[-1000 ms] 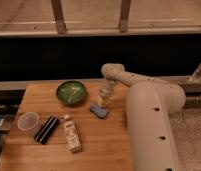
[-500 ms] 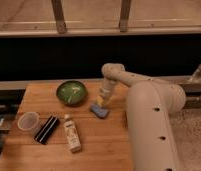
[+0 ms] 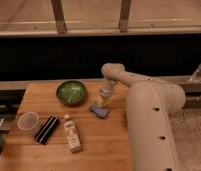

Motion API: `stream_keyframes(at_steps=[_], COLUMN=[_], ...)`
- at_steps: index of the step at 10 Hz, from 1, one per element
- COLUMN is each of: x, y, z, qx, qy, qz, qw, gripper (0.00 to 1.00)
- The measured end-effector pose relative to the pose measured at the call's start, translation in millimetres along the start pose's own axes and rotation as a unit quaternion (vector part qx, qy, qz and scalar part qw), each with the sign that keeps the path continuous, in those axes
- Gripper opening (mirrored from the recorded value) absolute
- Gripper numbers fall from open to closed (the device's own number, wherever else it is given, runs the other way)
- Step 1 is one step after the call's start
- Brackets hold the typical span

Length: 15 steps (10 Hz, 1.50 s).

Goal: Wipe the white sponge on the table

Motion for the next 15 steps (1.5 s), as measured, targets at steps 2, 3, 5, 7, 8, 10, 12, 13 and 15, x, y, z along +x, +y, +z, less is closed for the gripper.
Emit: stream_keyframes(at_steps=[2, 3, 5, 7, 8, 10, 12, 13, 15], x=[-2, -2, -4, -5, -4, -4, -3, -1, 1], y=[0, 3, 26, 57, 60, 65, 60, 48, 25], z=[-1, -3, -19, -44, -50, -53, -48, -38, -20], qx=[0.003, 0.011, 0.049, 0.083, 0.091, 0.094, 0.097, 0.1, 0.108], qy=[-0.005, -0.006, -0.023, -0.045, -0.049, -0.052, -0.04, -0.024, -0.01], qz=[-0.001, -0.006, -0.034, -0.061, -0.065, -0.069, -0.059, -0.044, -0.018], qw=[1.0, 0.9999, 0.998, 0.9937, 0.9925, 0.9918, 0.9928, 0.9938, 0.994], gripper=[0.0, 0.0, 0.0, 0.0, 0.0, 0.0, 0.0, 0.0, 0.0])
